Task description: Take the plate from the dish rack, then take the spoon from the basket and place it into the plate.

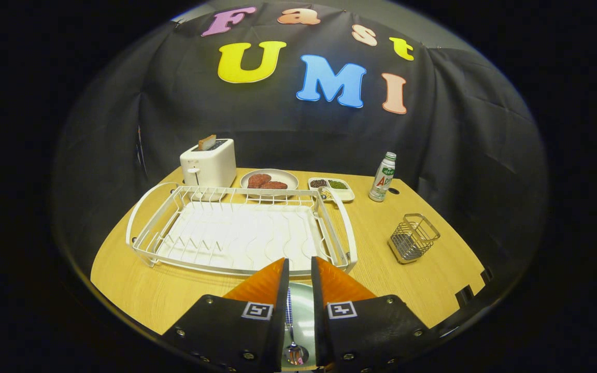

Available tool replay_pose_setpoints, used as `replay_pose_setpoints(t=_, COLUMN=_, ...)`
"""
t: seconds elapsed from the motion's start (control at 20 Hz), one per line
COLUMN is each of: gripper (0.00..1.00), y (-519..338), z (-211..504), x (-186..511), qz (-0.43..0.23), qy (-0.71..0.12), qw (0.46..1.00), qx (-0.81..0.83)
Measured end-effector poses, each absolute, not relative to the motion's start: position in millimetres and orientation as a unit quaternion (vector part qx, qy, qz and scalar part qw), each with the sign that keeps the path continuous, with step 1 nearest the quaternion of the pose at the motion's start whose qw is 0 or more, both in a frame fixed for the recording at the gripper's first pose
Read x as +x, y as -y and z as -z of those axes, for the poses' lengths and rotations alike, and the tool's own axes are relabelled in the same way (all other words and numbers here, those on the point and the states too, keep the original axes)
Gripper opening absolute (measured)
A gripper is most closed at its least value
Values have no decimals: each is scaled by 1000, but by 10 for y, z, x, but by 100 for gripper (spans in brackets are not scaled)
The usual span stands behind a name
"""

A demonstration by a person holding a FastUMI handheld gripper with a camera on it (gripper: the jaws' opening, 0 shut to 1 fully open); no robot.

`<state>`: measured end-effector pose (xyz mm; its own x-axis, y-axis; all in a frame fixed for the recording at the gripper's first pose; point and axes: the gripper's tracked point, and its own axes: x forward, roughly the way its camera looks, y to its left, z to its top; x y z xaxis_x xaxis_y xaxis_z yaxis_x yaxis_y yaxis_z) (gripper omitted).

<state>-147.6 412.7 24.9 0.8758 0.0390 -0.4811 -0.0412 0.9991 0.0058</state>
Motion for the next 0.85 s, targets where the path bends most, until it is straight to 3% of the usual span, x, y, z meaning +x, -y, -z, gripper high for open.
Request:
replay_pose_setpoints(t=0.3, gripper=24, y=-3967, z=-505, x=-1379, qz=-18, qy=-226, qw=974, qx=4)
replay_pose_setpoints(t=0.85, gripper=24, y=-3396, z=-2169, x=-1163, qz=-3, qy=-47, qw=998, qx=29)
